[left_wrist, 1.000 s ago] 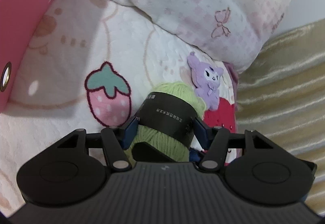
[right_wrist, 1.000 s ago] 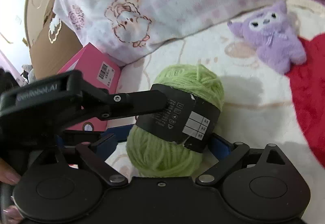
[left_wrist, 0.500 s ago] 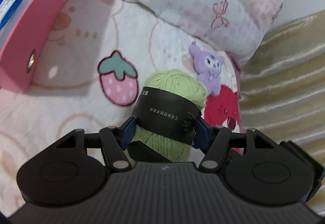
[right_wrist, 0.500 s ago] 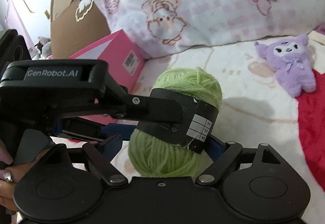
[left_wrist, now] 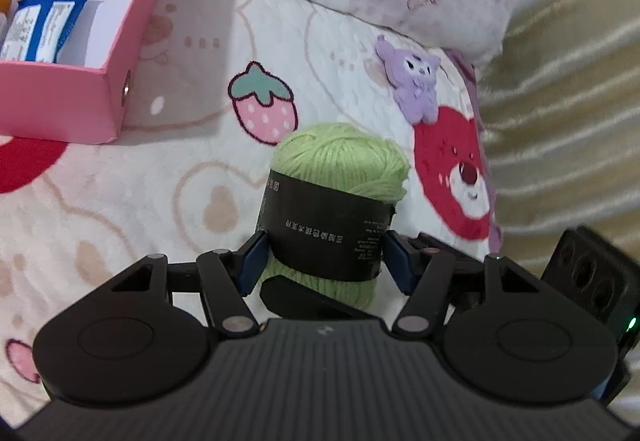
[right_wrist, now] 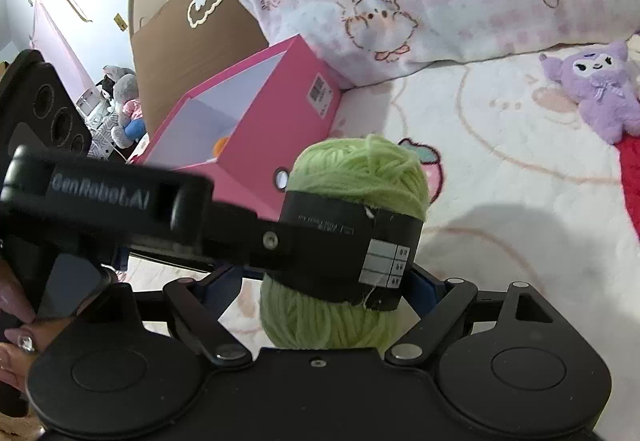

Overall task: Organize objects
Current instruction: 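Lift the green yarn ball with the left gripper and carry it toward the pink box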

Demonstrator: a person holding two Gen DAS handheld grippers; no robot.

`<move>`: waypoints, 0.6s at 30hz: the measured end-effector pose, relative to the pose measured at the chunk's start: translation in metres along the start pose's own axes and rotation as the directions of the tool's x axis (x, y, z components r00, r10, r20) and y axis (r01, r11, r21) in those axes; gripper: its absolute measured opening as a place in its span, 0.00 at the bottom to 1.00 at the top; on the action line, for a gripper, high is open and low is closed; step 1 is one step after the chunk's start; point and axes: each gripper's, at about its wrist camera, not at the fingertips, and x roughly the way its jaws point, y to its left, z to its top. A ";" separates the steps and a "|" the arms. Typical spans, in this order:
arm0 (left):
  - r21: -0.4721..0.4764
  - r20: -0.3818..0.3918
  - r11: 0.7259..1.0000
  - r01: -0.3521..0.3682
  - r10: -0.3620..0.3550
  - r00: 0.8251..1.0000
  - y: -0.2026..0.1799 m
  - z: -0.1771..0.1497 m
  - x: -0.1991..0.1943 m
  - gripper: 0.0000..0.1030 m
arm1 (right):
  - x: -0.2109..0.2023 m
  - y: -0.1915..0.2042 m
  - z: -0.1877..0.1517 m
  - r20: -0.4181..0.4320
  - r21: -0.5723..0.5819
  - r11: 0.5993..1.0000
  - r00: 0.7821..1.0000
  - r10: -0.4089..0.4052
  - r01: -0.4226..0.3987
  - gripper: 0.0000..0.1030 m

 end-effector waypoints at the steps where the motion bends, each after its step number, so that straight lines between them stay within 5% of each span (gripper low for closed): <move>1: 0.008 -0.001 1.000 -0.003 0.003 1.000 0.000 -0.003 -0.003 0.59 | 0.000 0.003 -0.001 0.001 0.003 1.000 1.000 0.002 -0.002 0.86; 9: -0.040 -0.031 0.999 0.014 -0.015 0.999 0.025 -0.023 -0.030 0.59 | 0.002 0.053 -0.013 0.005 -0.099 0.995 1.000 0.016 -0.015 0.86; 18: -0.058 0.019 0.998 -0.008 0.009 1.000 0.037 -0.040 -0.076 0.59 | 0.000 0.094 -0.016 -0.026 -0.058 0.998 1.000 0.016 -0.018 0.86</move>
